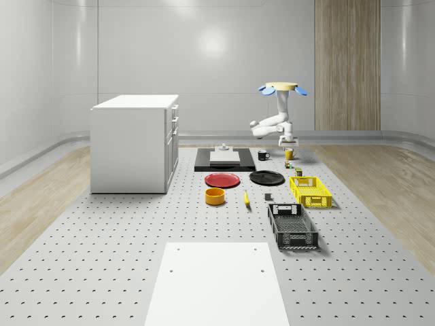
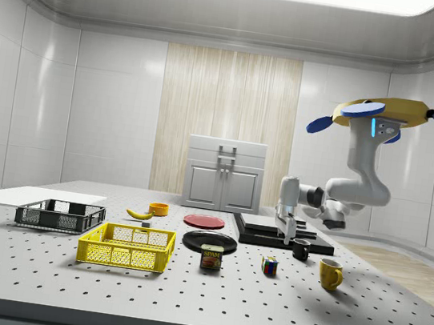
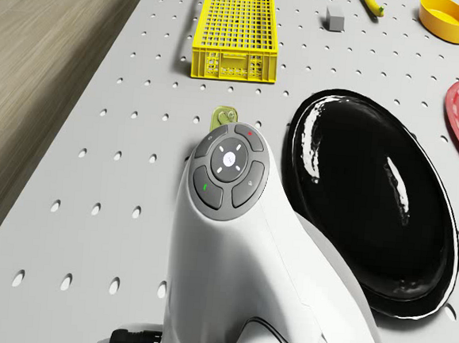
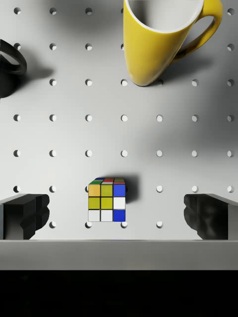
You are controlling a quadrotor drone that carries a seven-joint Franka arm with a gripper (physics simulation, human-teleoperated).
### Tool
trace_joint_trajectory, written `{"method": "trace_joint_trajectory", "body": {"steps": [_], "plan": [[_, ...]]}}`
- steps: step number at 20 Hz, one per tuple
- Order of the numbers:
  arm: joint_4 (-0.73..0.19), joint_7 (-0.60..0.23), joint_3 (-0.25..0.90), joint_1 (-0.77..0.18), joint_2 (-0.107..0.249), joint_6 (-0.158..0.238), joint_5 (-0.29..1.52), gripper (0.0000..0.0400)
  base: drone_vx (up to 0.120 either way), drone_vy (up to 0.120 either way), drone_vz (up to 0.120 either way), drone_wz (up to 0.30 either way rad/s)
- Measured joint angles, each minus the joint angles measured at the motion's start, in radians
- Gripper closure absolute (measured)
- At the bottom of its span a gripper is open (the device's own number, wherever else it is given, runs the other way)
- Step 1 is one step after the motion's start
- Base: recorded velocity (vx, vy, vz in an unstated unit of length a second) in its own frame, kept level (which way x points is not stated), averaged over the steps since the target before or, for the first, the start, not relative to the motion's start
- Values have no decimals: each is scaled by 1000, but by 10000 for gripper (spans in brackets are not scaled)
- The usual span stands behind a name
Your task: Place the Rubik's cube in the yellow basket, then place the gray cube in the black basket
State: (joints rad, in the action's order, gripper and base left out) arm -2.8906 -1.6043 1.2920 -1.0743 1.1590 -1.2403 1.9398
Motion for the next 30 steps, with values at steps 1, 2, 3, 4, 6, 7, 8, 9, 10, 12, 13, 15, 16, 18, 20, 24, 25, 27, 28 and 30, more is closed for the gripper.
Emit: {"method": "trace_joint_trajectory", "body": {"steps": [1,2,3,4,6,7,8,9,10,12,13,15,16,18,20,24,25,27,28,30], "plan": [[0,-2,2,-2,5,-4,-3,0,40,0,-120,0],[1,-3,3,-4,10,-9,-5,0,0,0,-120,0],[1,-5,5,-5,15,-13,-8,0,0,0,-120,0],[1,-7,6,-7,20,-18,-10,0,0,0,-120,0],[2,-10,9,-10,29,-27,-15,0,0,0,-120,0],[2,-11,11,-12,34,-31,-18,0,0,0,-120,0],[3,-13,12,-13,39,-35,-20,0,0,-120,-120,0],[3,-14,13,-15,44,-40,-23,0,0,-120,-120,0],[3,-15,15,-16,48,-44,-25,0,0,0,-120,0],[4,-18,17,-19,57,-52,-30,0,0,0,-120,0],[4,-19,19,-21,62,-56,-32,0,120,0,-120,0],[5,-22,21,-23,71,-65,-37,0,120,0,-120,0],[5,-23,22,-25,75,-69,-39,0,120,0,-120,0],[6,-26,25,-27,84,-77,-43,0,0,0,0,0],[6,-28,27,-30,93,-85,-47,0,0,-80,0,0],[7,-33,31,-35,109,-100,-55,0,0,0,0,0],[8,-34,32,-36,113,-104,-57,0,80,0,0,0],[8,-36,34,-38,121,-111,-61,0,40,0,0,0],[8,-37,35,-39,125,-115,-63,0,0,0,0,0],[9,-38,36,-41,133,-123,-66,0,0,0,0,0]]}}
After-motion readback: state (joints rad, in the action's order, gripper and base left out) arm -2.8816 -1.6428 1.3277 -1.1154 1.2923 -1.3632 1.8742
